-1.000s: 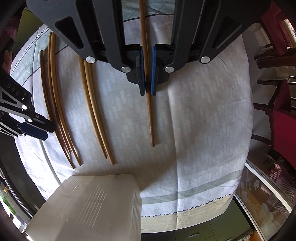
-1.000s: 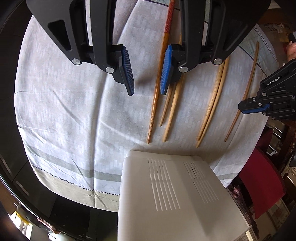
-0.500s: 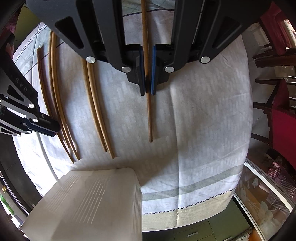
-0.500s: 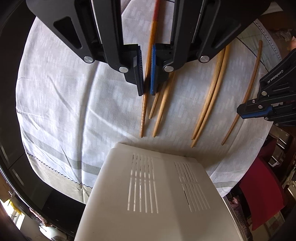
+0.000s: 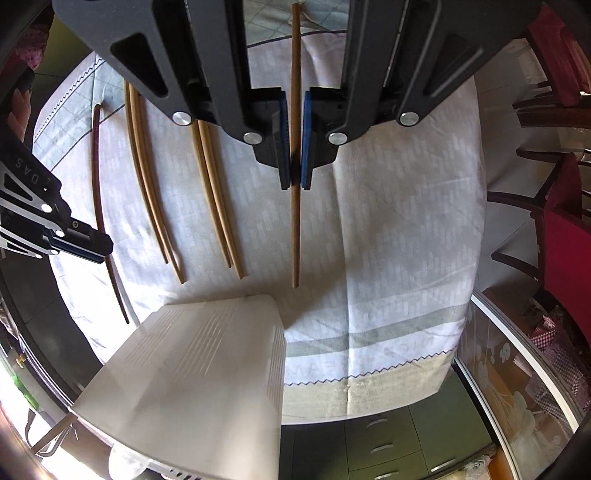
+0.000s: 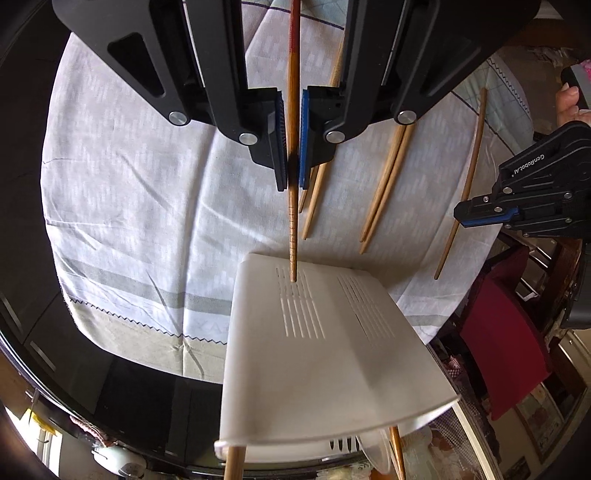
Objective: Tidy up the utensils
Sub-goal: 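Lift the held chopstick upright toward the caddy with the left tool while the right tool does likewise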
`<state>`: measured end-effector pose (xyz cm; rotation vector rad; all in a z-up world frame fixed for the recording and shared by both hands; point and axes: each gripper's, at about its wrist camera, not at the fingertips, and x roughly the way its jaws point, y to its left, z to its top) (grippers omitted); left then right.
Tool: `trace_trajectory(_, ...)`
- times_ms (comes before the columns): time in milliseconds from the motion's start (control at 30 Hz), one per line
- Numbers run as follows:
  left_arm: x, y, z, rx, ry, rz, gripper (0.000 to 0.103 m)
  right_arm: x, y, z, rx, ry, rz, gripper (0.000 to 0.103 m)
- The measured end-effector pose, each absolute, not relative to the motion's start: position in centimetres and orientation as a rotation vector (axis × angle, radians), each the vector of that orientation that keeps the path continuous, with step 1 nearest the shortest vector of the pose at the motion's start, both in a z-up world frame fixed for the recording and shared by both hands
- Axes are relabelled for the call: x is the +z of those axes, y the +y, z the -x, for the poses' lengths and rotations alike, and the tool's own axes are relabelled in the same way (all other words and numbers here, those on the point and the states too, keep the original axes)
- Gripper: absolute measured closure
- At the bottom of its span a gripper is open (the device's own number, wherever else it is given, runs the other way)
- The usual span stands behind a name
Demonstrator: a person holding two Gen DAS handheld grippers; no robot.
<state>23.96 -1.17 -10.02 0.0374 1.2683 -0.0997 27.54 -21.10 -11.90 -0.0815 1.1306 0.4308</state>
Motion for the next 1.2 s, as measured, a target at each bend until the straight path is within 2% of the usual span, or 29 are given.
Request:
trace_trajectory(433, -3.2, -1.9, -18.8, -0.147, 1.108, -0.024, 0.097, -5.3, -24.9, -22.1, 0.454, 0.948, 0.014, 0.096)
trace_trajectory(833, -0.2, -0.4, -13.5, -0.164, 1.006, 0.005, 0.097, -4.0, -28.5, -15.5, 0.44, 0.85, -0.023, 0.096)
trace_trajectory(1200, 1.5, -1.5, -11.0, -0.198, 0.948, -0.021, 0.097, -3.0, -28.4, -15.1, 0.424, 0.771, -0.035, 0.096)
